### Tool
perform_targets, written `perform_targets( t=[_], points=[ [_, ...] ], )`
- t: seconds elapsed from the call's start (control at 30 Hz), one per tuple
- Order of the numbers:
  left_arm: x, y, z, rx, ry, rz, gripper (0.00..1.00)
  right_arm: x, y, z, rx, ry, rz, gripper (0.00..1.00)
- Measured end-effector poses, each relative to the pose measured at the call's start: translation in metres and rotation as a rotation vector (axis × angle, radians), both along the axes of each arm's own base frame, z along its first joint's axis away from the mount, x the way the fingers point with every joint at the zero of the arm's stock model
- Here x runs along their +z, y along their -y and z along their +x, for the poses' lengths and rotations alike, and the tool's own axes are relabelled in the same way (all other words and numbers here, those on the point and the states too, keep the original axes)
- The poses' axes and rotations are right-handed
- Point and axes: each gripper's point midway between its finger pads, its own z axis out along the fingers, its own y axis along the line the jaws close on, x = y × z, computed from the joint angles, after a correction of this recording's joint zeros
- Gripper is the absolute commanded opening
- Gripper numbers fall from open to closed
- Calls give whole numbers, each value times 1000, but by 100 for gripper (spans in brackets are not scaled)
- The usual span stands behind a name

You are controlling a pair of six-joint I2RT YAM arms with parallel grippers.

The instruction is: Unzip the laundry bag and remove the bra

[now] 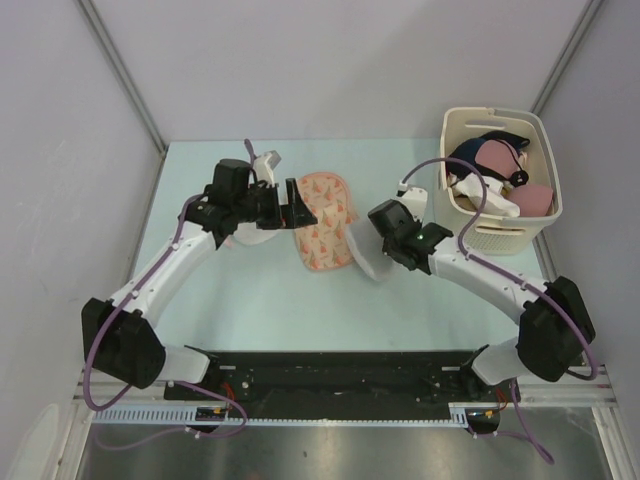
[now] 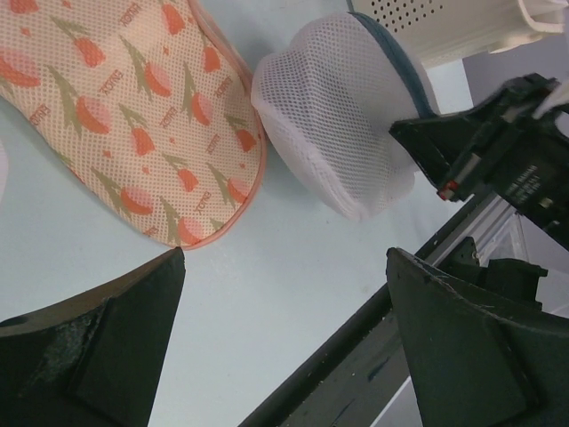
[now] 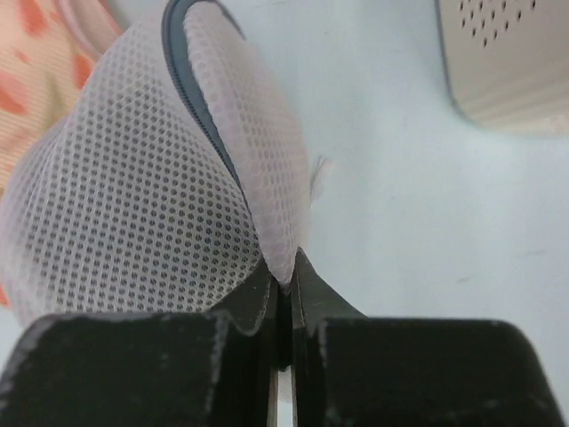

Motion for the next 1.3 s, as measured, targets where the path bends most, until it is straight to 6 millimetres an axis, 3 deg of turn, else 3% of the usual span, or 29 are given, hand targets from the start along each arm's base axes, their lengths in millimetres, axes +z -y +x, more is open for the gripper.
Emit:
perform_targets(
  t=[0.1,0.2,0.43,0.47,0.53,0.57,0.63,0.7,0.73,0.87,1.07,1.13,1.3],
  points=[
    [-3,0,1,0,-10,4,100,15,-13,-3,-126,26,133,0],
    [-5,0,0,0,-15,8,100,21,-12,2,-314,15,249,0],
    [-8,-2,0,-1,-12,26,100,10,-11,1,-813,-18,332,0],
    [-8,-2,0,-1,-12,27,100,7,-13,1,-856,-18,341,13],
    [-9,-3,0,-2,-12,32,100,3,-15,-2,-897,-24,337,28],
    [-9,-3,-1,-4,-11,34,100,2,-15,-3,-902,-30,331,47],
    [-10,-1,-3,-15,-9,44,100,2,-12,-5,-885,-47,303,66],
    [-13,2,-6,-31,-1,63,100,8,-11,-2,-838,-51,277,95],
    [-13,5,-9,-44,3,71,100,11,-12,1,-801,-50,261,99],
    [-14,17,-19,-95,28,94,100,18,-21,11,-575,-24,186,100],
    [-17,35,-35,-158,53,124,99,46,-30,-13,-218,73,170,99],
    [-19,42,-41,-173,58,136,98,61,-19,-20,-164,119,192,99],
    [-35,76,-65,-237,45,177,90,91,38,-36,-161,226,236,98]
  ],
)
